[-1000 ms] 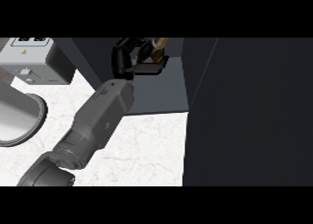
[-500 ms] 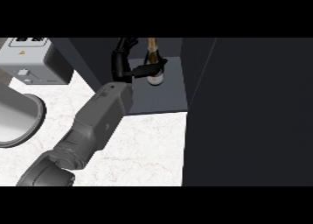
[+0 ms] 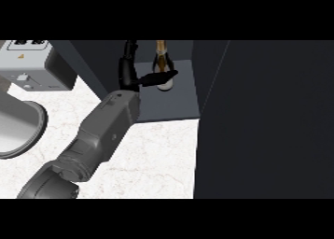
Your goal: Pick up the wine, place it into the cabinet and close the cabinet
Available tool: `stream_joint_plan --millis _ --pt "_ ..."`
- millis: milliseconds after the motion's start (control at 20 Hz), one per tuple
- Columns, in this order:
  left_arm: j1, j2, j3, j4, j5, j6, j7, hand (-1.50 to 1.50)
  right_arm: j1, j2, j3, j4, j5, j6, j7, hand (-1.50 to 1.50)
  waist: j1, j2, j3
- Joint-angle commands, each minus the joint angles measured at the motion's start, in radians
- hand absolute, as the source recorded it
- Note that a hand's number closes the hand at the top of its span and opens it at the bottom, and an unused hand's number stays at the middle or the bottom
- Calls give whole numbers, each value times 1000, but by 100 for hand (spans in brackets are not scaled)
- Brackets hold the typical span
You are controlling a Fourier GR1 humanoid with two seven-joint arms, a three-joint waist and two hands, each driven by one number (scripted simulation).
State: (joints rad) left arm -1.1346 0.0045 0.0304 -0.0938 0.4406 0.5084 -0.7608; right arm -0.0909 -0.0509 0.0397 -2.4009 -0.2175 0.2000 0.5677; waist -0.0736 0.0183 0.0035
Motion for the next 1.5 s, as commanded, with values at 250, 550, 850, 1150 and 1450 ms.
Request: stream_joint_plan --millis 250,550,850,1150,1450 --pt "59 38 34 0 13 -27 -54 -150 53 10 7 -81 -44 7 -4 -150 -4 8 -5" --pt "86 0 34 -6 1 -45 -111 -150 15 6 24 -79 -21 -19 50 -150 1 7 -6" --pt "82 17 26 -5 -12 -128 -101 -150 50 8 31 -48 -9 10 -16 -150 6 6 -5" --pt "79 -5 19 -3 -16 -160 -106 -150 -37 16 51 -39 28 -41 36 -150 14 4 -6" --pt "156 -5 20 -10 21 -225 -164 -150 -32 -4 31 -84 -26 -44 84 -150 6 -2 -6"
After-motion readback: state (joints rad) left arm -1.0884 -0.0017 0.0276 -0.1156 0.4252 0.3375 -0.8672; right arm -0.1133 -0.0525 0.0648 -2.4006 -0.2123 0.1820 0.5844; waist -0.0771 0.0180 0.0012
